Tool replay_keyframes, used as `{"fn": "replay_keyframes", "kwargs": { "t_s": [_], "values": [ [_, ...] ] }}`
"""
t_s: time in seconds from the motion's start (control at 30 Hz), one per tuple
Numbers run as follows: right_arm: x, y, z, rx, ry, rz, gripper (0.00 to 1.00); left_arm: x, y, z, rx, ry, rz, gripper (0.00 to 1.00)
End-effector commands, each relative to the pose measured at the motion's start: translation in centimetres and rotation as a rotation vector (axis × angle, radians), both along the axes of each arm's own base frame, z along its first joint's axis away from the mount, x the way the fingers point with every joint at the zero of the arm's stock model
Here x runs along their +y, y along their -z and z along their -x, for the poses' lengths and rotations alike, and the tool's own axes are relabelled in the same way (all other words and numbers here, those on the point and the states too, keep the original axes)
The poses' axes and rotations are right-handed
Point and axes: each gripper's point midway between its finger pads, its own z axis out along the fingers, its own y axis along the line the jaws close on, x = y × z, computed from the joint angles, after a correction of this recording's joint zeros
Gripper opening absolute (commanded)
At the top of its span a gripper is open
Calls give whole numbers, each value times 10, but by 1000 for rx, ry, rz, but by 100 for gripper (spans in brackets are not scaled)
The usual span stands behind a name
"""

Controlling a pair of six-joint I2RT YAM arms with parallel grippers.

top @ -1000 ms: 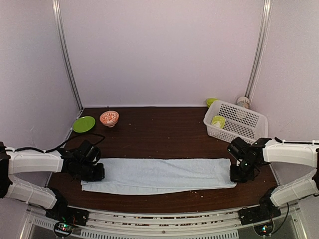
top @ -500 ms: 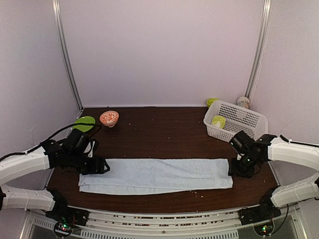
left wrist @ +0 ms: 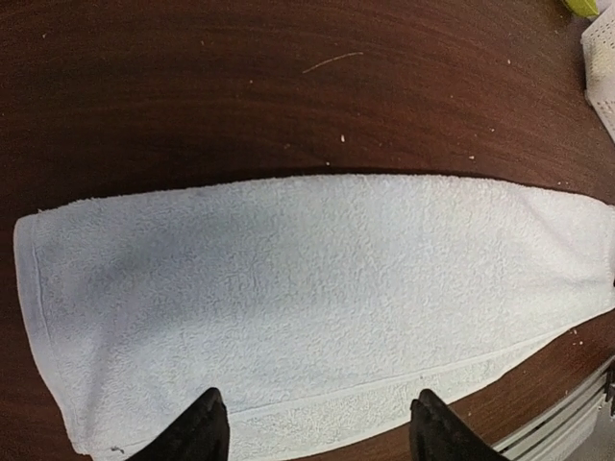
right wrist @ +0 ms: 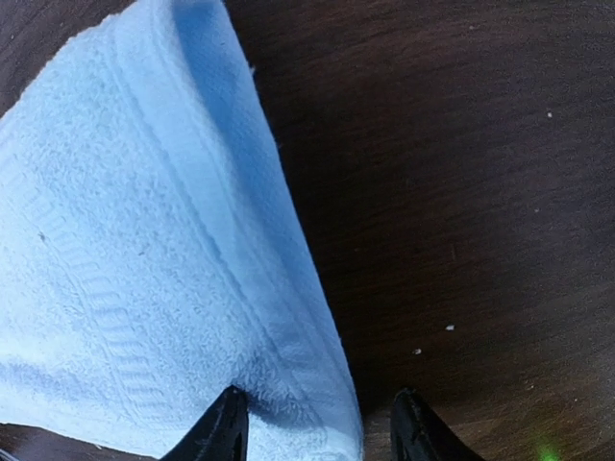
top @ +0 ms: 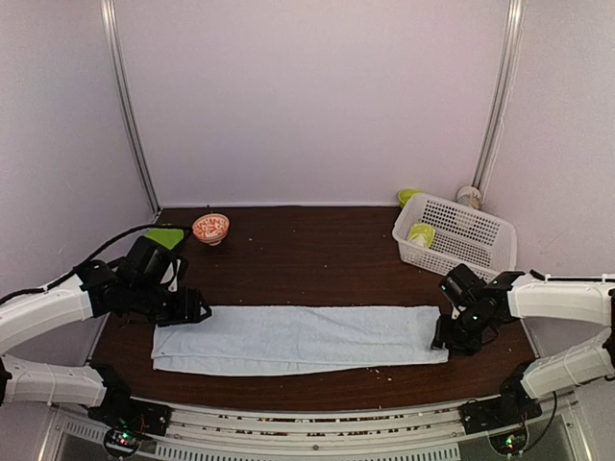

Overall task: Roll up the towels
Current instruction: Pick up the towel from the center of the board.

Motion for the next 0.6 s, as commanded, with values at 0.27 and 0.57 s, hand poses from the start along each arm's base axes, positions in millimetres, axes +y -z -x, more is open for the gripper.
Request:
{"fn": "replay_keyframes", "kwargs": {
  "t_s": [0.27,0.57],
  "values": [
    [-5,18,21,61,36,-24,0,-1,-9,-10,-63,-34,25,65],
    [-30,-87,-31,-255,-50,146,0,-16,1,-19,-27,9,27,64]
  ]
}}
